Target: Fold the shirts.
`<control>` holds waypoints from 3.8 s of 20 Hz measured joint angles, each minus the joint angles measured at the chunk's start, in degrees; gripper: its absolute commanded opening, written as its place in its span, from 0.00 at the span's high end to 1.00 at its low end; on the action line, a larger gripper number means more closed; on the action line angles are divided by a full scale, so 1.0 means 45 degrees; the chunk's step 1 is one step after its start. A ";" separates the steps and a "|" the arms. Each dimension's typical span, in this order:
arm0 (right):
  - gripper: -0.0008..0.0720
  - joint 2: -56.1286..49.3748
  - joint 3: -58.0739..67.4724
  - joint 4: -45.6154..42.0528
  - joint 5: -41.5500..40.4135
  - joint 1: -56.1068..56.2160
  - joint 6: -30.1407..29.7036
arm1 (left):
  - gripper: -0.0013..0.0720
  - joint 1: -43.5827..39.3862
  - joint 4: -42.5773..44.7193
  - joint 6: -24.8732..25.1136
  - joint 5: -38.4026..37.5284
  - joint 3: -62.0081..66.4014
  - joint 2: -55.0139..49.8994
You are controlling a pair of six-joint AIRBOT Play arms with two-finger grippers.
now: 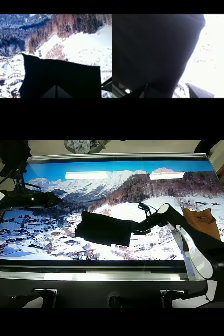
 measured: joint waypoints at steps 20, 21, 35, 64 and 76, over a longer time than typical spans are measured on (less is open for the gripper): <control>0.92 0.5051 0.4979 0.1098 0.3585 -0.7868 -0.0811 | 0.95 -0.0063 -0.0019 0.0092 -0.0053 -0.0019 0.0005; 0.92 0.5367 0.5081 0.1044 0.3823 -0.8636 -0.0699 | 0.95 -0.0063 -0.0019 0.0097 -0.0053 -0.0019 0.0005; 0.92 0.6839 0.5280 0.0500 0.7164 -1.5829 -0.0568 | 0.95 -0.0063 -0.0019 0.0403 -0.0049 -0.0024 0.0005; 0.20 0.6110 0.3444 -0.7106 0.2851 -0.3939 -0.1433 | 0.38 -0.3031 0.9486 -0.5343 -0.3959 0.1103 -0.0534; 0.21 0.4823 0.2560 -0.8058 0.2963 -0.1151 -0.0908 | 0.38 -0.3871 0.9233 -0.6635 -0.2997 -0.2662 0.1399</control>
